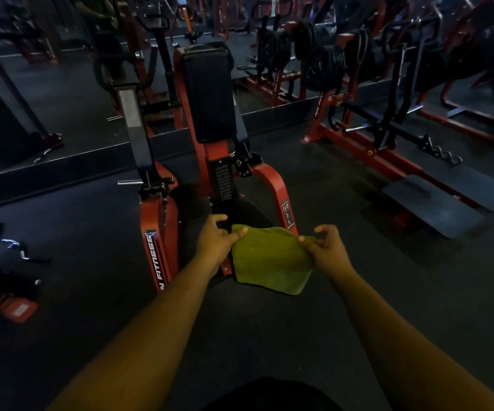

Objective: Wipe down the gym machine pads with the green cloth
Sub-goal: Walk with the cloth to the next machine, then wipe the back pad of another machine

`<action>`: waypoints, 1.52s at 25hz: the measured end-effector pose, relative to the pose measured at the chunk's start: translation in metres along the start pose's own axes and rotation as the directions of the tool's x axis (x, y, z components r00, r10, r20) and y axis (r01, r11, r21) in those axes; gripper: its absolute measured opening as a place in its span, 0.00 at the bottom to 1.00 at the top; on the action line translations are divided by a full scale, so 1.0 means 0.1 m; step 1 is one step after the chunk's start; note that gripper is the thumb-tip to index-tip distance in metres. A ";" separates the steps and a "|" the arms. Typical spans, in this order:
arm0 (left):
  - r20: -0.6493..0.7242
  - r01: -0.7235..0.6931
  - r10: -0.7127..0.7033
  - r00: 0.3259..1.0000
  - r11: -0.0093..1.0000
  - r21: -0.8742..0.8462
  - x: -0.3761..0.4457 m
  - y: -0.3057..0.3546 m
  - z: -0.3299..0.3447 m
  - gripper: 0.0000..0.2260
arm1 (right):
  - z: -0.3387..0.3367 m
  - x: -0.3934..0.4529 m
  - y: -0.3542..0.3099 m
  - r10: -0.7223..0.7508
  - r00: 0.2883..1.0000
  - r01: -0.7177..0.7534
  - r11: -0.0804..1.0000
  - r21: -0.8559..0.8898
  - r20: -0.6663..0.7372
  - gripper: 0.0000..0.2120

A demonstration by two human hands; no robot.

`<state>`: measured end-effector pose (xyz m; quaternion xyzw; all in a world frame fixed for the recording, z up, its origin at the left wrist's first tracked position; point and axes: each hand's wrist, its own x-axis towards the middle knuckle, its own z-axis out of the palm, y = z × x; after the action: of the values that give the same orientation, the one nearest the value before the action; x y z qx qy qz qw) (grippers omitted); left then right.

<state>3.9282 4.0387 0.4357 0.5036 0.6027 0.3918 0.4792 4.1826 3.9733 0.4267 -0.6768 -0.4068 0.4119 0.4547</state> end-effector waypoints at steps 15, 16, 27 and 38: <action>0.187 -0.222 0.156 0.970 0.882 0.415 0.54 -0.31 0.52 0.11 | -0.30 0.77 0.17 -0.168 0.973 0.179 0.982 -0.059 0.159 0.06; 0.189 -0.201 0.132 0.973 0.886 0.417 0.62 -0.35 0.55 0.11 | -0.25 0.85 0.18 -0.147 0.979 0.154 0.987 -0.041 0.144 0.05; 0.159 0.234 -0.244 0.957 0.969 0.082 2.18 -1.07 0.86 0.09 | 0.50 2.64 0.30 0.048 0.998 -0.036 0.972 -0.230 0.045 0.09; 0.043 0.393 -0.400 0.916 0.912 0.118 2.85 -1.25 1.13 0.18 | 0.73 3.63 0.17 -0.062 0.980 0.101 0.973 -0.206 0.189 0.08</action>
<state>3.9995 4.2941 0.2375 0.4087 0.6961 0.2366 0.5407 4.2372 4.3253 0.3245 -0.6643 -0.5162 0.4065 0.3565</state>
